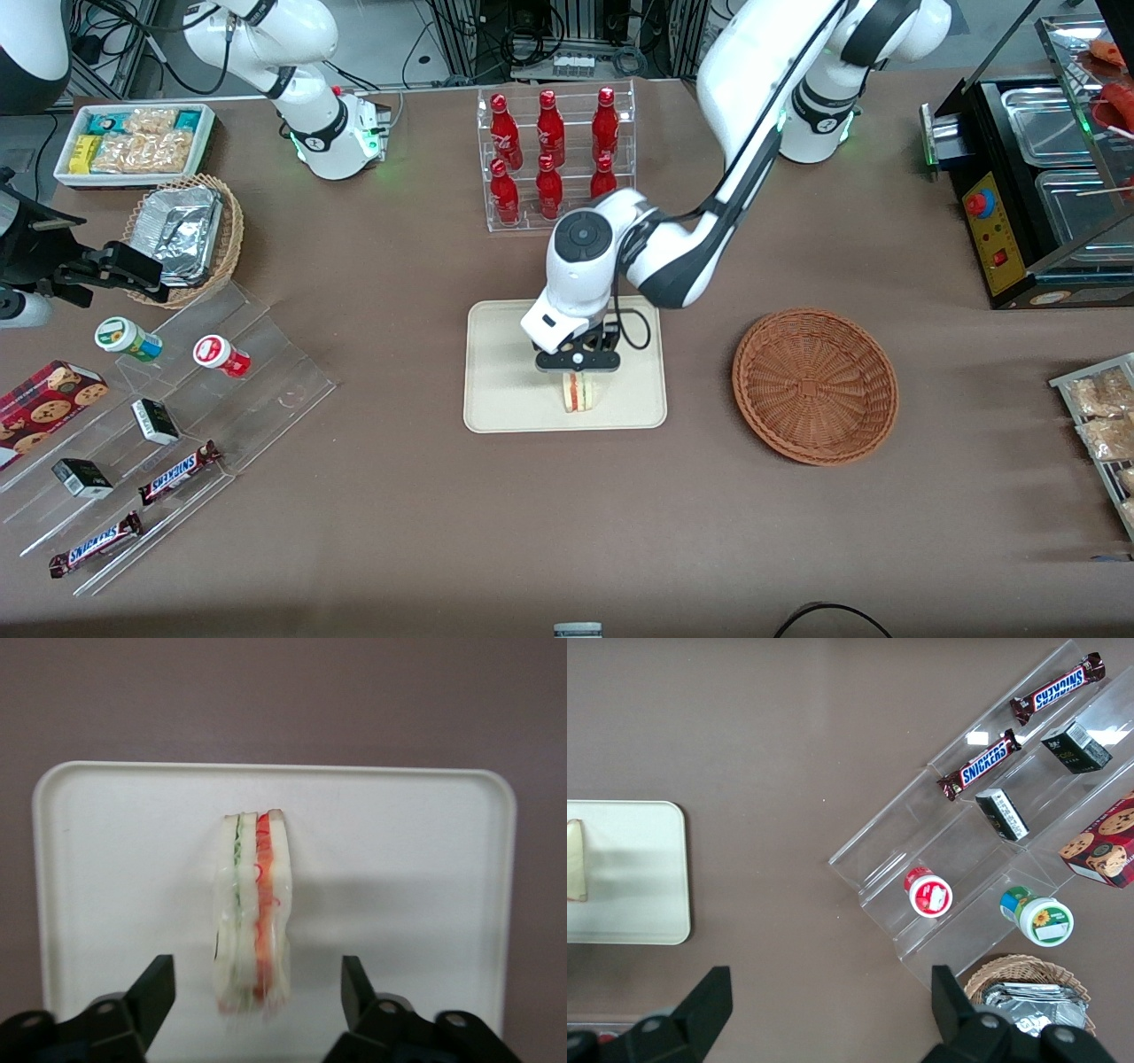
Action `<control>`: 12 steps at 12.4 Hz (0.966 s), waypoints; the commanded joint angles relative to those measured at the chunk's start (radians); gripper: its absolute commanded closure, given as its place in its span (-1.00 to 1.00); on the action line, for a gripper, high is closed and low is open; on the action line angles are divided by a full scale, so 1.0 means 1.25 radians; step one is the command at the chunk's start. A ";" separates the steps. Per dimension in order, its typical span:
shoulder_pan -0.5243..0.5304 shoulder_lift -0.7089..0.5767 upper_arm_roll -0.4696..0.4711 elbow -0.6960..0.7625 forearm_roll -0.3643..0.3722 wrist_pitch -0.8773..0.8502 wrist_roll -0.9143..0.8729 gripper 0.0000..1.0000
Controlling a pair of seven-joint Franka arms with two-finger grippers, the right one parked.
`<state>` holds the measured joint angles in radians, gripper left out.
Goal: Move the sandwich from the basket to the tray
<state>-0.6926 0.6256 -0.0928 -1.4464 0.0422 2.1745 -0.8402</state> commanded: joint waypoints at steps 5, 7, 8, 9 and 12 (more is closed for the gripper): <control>0.113 -0.299 0.008 -0.056 -0.037 -0.303 -0.002 -0.98; 0.184 -0.381 0.008 -0.110 -0.036 -0.336 0.018 -0.98; 0.211 -0.424 0.008 -0.149 -0.036 -0.337 0.065 -0.98; 0.294 -0.494 0.009 -0.213 -0.036 -0.350 0.181 -0.98; 0.415 -0.531 0.013 -0.211 -0.036 -0.417 0.381 -0.98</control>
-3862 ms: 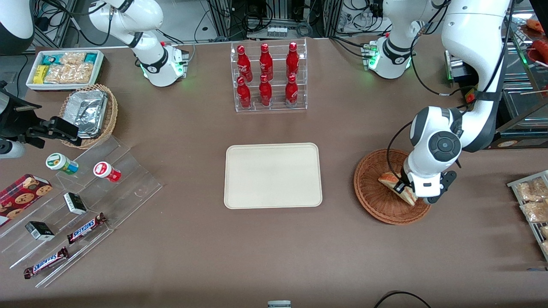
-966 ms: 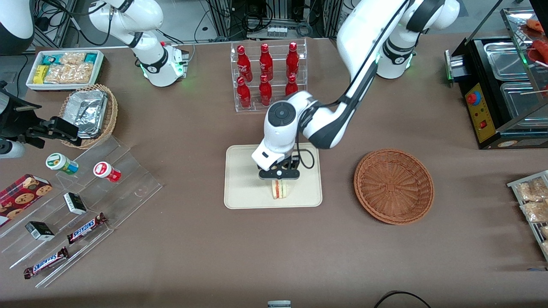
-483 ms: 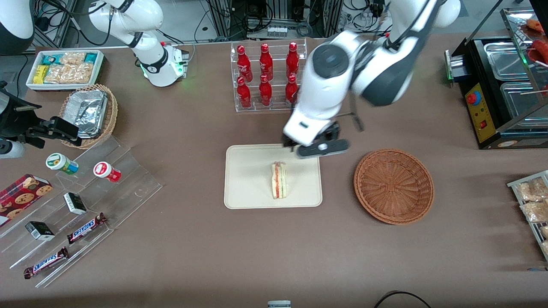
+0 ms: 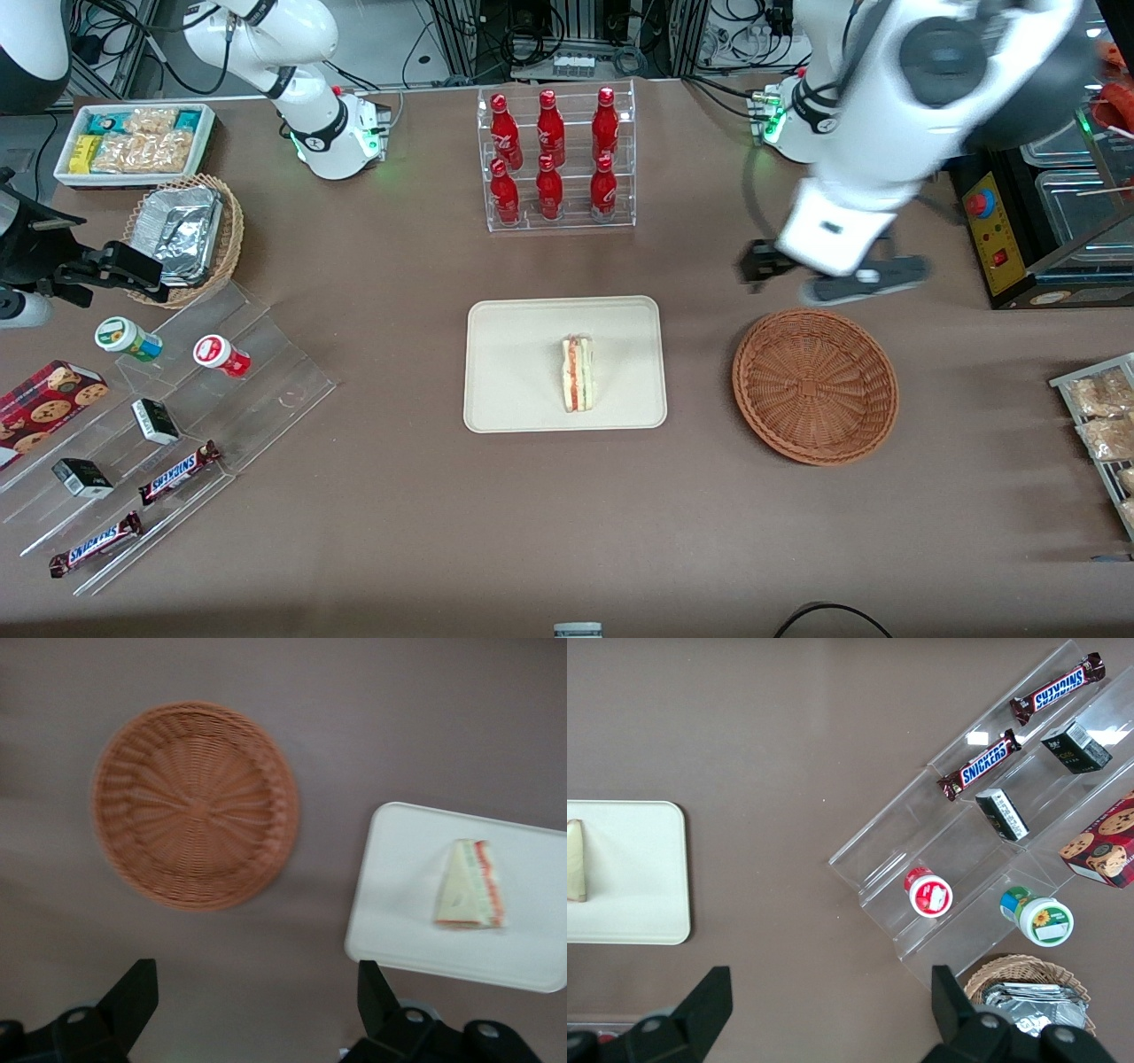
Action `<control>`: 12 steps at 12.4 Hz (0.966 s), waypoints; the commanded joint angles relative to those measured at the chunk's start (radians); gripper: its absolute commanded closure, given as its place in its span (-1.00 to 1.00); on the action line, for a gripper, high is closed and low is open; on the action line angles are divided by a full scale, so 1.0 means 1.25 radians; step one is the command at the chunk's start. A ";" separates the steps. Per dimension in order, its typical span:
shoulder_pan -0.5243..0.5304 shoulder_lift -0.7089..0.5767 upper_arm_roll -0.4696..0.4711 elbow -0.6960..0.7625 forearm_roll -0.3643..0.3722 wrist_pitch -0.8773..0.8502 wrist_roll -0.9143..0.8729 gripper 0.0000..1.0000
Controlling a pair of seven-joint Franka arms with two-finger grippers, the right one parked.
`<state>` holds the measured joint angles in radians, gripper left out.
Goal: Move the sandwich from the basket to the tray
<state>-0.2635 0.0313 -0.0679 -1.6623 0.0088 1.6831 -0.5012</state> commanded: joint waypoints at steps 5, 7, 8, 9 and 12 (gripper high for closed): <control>0.200 -0.061 -0.007 -0.036 -0.010 -0.051 0.284 -0.98; 0.224 -0.061 -0.005 -0.036 -0.003 -0.054 0.325 -0.98; 0.227 -0.059 0.002 -0.035 -0.002 -0.054 0.338 -0.98; 0.226 -0.055 0.013 -0.025 -0.003 -0.054 0.337 -0.98; 0.225 -0.042 0.015 0.002 -0.012 -0.054 0.338 -0.98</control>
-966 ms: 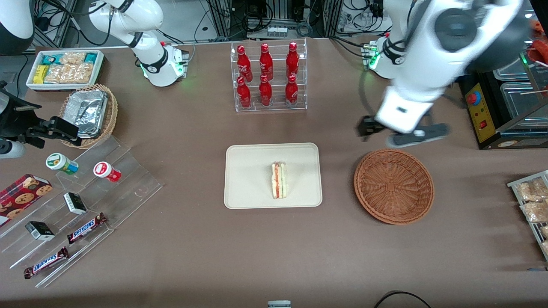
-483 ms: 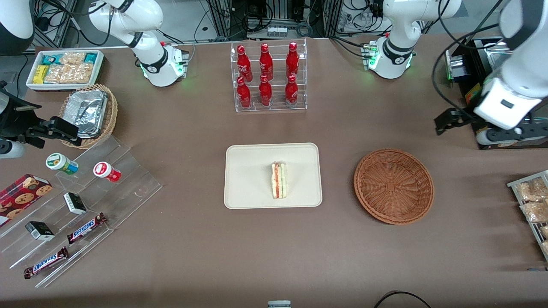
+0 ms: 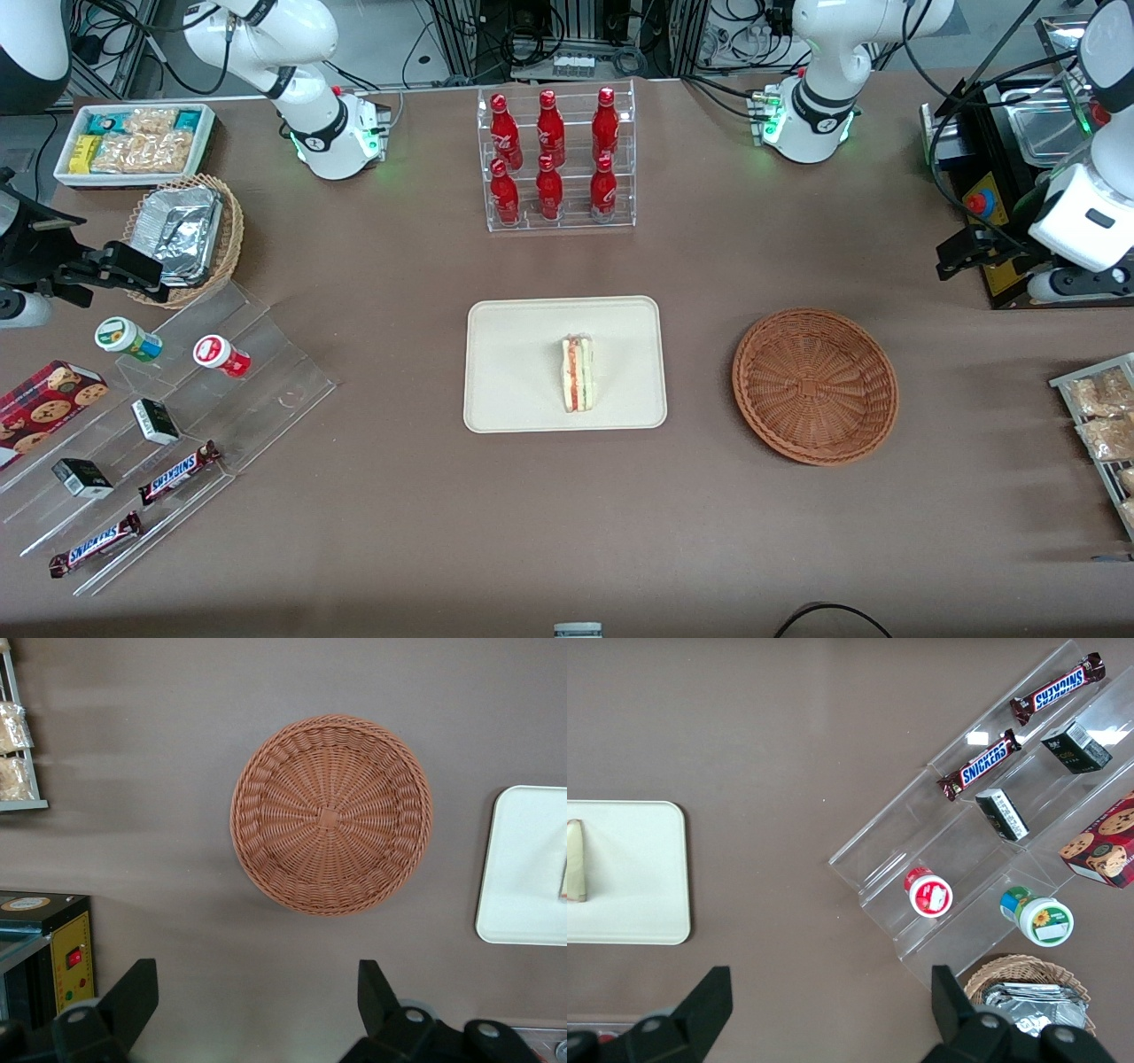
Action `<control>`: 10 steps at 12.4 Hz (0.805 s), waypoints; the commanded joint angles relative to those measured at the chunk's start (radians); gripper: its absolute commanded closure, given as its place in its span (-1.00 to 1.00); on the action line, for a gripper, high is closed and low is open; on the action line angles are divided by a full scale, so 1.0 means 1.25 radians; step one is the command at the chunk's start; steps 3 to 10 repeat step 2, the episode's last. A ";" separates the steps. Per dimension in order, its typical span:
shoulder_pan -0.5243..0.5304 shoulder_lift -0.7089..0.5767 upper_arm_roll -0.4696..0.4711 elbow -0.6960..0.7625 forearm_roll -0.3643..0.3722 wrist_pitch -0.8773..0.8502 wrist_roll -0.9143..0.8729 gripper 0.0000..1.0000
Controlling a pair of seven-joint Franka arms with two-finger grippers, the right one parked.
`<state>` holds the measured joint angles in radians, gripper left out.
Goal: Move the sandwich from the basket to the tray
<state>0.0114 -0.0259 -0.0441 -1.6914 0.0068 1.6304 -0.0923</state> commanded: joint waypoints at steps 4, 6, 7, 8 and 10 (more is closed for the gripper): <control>0.006 0.006 -0.003 0.038 -0.010 -0.027 0.012 -0.98; 0.006 0.006 -0.003 0.038 -0.010 -0.027 0.012 -0.98; 0.006 0.006 -0.003 0.038 -0.010 -0.027 0.012 -0.98; 0.006 0.006 -0.003 0.038 -0.010 -0.027 0.012 -0.98; 0.006 0.006 -0.003 0.038 -0.010 -0.027 0.012 -0.98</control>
